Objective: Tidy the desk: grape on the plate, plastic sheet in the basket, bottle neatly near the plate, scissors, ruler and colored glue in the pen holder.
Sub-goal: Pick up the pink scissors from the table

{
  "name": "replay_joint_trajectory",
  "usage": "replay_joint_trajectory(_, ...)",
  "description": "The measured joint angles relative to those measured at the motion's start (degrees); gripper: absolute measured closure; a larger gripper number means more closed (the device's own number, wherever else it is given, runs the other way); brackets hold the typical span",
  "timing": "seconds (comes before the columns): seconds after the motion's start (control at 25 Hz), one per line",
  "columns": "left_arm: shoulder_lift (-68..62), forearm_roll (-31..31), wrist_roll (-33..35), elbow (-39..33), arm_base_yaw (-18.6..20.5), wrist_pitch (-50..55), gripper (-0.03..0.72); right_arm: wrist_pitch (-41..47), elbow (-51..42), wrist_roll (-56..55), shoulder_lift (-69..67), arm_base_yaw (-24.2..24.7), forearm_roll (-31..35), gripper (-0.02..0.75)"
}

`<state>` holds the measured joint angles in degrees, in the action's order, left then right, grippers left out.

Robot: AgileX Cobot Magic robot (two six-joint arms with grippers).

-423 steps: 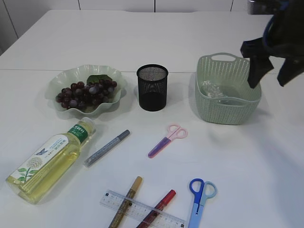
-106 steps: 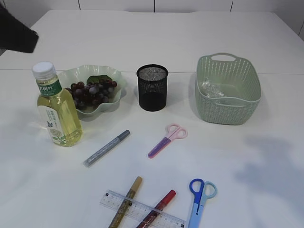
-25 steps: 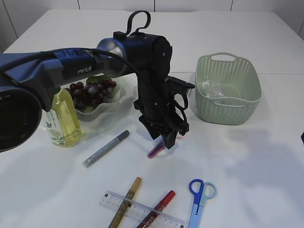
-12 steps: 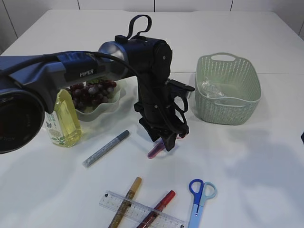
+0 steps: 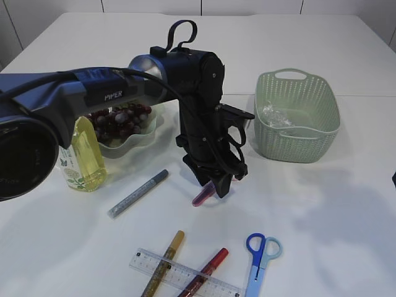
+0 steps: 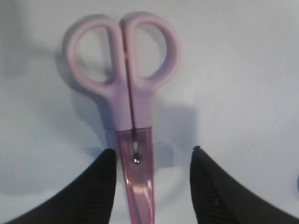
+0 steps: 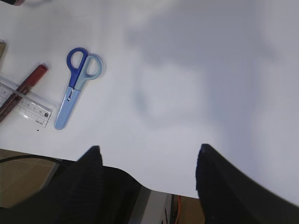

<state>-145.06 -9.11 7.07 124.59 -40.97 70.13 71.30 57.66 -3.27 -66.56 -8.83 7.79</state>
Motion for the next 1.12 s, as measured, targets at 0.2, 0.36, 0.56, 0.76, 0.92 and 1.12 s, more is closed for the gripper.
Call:
replay_joint_trajectory(0.2, 0.0, -0.2, 0.0, 0.0, 0.0, 0.0, 0.315, 0.0, 0.0, 0.0, 0.0, 0.0, 0.0, 0.247)
replay_joint_trajectory(0.36, 0.0, -0.4, 0.0, 0.0, 0.0, 0.0, 0.316, 0.0, 0.0, 0.0, 0.0, 0.0, 0.0, 0.247)
replay_joint_trajectory(0.56, 0.0, -0.5, 0.0, 0.0, 0.0, 0.0, 0.316, 0.0, 0.0, 0.0, 0.0, 0.0, 0.0, 0.247)
replay_joint_trajectory(0.76, 0.0, -0.6, 0.0, 0.0, 0.0, 0.0, 0.316, 0.0, 0.0, 0.0, 0.0, 0.0, 0.0, 0.246)
replay_joint_trajectory(0.92, 0.0, -0.6, 0.0, 0.0, 0.0, 0.0, 0.316, 0.0, 0.0, 0.0, 0.0, 0.0, 0.0, 0.247)
replay_joint_trajectory(1.12, 0.0, -0.6, -0.1, 0.0, 0.0, 0.0, 0.316, 0.0, 0.0, 0.0, 0.0, 0.0, 0.0, 0.247)
